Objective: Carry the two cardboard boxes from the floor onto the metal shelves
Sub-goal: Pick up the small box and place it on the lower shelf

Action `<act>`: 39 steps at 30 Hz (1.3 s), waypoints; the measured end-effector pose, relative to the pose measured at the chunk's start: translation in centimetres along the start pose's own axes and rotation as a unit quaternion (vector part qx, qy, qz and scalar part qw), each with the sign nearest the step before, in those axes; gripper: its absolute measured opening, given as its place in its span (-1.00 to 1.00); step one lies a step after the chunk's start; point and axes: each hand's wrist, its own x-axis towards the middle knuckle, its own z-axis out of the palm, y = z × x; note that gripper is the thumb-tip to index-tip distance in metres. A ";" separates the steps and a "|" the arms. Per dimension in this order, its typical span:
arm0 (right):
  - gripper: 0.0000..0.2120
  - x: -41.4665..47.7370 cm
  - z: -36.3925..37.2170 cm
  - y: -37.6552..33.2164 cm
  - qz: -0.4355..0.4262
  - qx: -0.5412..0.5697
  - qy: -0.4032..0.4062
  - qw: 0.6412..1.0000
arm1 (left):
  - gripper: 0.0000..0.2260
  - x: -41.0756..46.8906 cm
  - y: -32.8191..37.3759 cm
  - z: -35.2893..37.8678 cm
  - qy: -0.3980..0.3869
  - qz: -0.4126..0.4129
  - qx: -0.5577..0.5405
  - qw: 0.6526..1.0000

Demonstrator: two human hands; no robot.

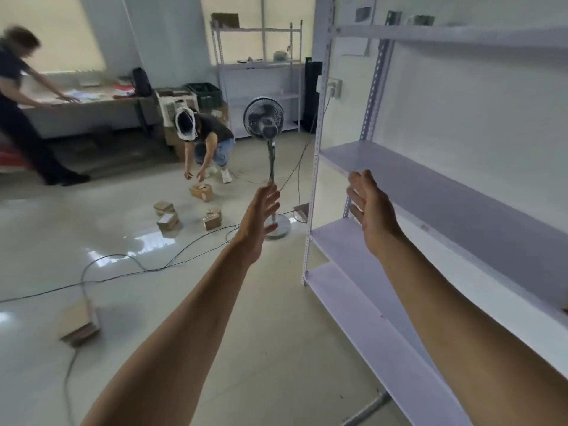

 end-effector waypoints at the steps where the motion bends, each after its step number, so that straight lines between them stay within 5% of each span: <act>1: -0.47 0.1 2.4 0.3 0.003 0.003 -0.014 1.000 | -0.38 -0.2 0.0 -2.2 0.013 0.001 -0.001 1.000; 10: -0.47 0.4 19.3 3.6 0.042 0.014 -0.119 0.992 | -0.48 -3.0 -0.6 -17.9 0.140 -0.031 -0.004 0.990; 14: -0.44 0.9 25.2 5.6 0.060 0.009 -0.178 0.982 | -0.33 -4.3 -1.0 -23.0 0.195 -0.043 -0.012 0.980; 20: -0.44 2.4 33.9 8.5 0.087 0.008 -0.266 0.960 | -0.50 -4.5 -2.1 -30.1 0.279 -0.066 -0.029 0.957; 30: -0.43 5.2 46.4 12.2 0.129 0.027 -0.384 0.914 | -0.34 -4.4 -3.4 -38.9 0.412 -0.082 -0.063 0.905; 39: -0.43 5.1 57.5 15.9 0.169 0.005 -0.439 0.882 | -0.32 -4.3 -4.8 -48.9 0.450 -0.105 -0.093 0.882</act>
